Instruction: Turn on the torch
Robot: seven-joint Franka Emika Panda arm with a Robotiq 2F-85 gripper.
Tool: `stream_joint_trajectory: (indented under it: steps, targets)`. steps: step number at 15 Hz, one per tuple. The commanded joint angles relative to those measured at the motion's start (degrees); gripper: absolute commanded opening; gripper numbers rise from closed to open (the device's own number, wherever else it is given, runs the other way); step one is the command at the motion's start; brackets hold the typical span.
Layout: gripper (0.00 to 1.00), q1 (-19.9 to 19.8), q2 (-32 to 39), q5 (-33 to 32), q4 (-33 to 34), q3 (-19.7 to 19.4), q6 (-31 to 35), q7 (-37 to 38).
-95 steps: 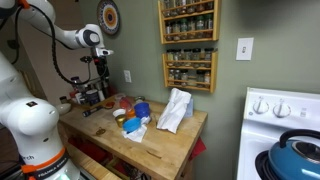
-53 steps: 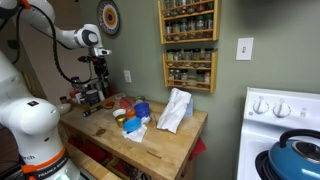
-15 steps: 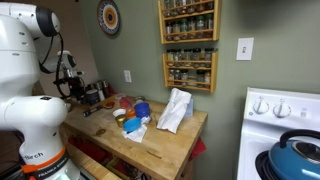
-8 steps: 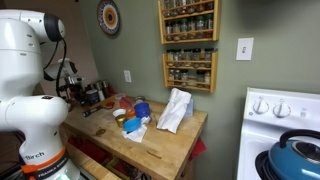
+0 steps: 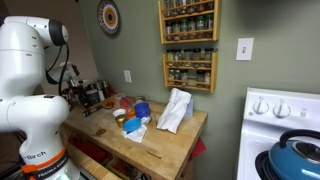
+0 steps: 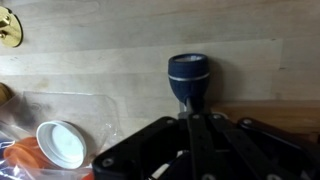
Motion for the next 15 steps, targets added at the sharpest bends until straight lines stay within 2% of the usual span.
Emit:
stream_joint_trajectory:
  steps: [1,15]
  targets:
    - [0.0,2.44,1.05,-1.93,1.26,-2.09,-0.93,3.28]
    - [0.0,4.63,2.13,-1.77,1.64,-4.24,-2.04,6.01]
